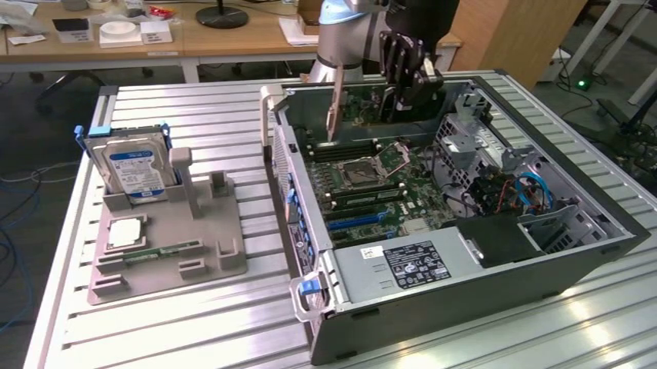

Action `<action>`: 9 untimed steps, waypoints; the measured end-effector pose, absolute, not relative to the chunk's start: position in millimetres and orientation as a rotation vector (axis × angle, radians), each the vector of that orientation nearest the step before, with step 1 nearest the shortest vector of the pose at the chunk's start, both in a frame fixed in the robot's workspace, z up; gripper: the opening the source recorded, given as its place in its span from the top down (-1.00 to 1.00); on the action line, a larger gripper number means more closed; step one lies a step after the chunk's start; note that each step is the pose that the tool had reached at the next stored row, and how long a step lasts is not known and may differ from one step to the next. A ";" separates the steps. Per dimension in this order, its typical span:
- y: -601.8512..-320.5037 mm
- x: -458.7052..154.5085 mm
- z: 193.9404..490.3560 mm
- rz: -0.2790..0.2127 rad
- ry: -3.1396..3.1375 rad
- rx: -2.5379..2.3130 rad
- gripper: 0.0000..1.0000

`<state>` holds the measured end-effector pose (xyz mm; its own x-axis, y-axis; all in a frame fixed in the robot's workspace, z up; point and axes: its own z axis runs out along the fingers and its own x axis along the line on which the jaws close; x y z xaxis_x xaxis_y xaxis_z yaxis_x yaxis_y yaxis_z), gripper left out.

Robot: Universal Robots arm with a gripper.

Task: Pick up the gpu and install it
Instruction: 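Insert the gpu into the slot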

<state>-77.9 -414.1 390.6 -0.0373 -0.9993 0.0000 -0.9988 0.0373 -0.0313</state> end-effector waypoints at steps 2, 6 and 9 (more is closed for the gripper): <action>-414.1 -77.9 389.6 -0.035 2.247 -2.164 0.44; -414.2 -77.9 387.7 -0.035 2.247 -2.164 0.44; -414.3 -77.9 386.4 -0.035 2.247 -2.164 0.44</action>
<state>-77.9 -414.3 386.4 -0.0373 -0.9993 0.0000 -0.9988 0.0373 -0.0313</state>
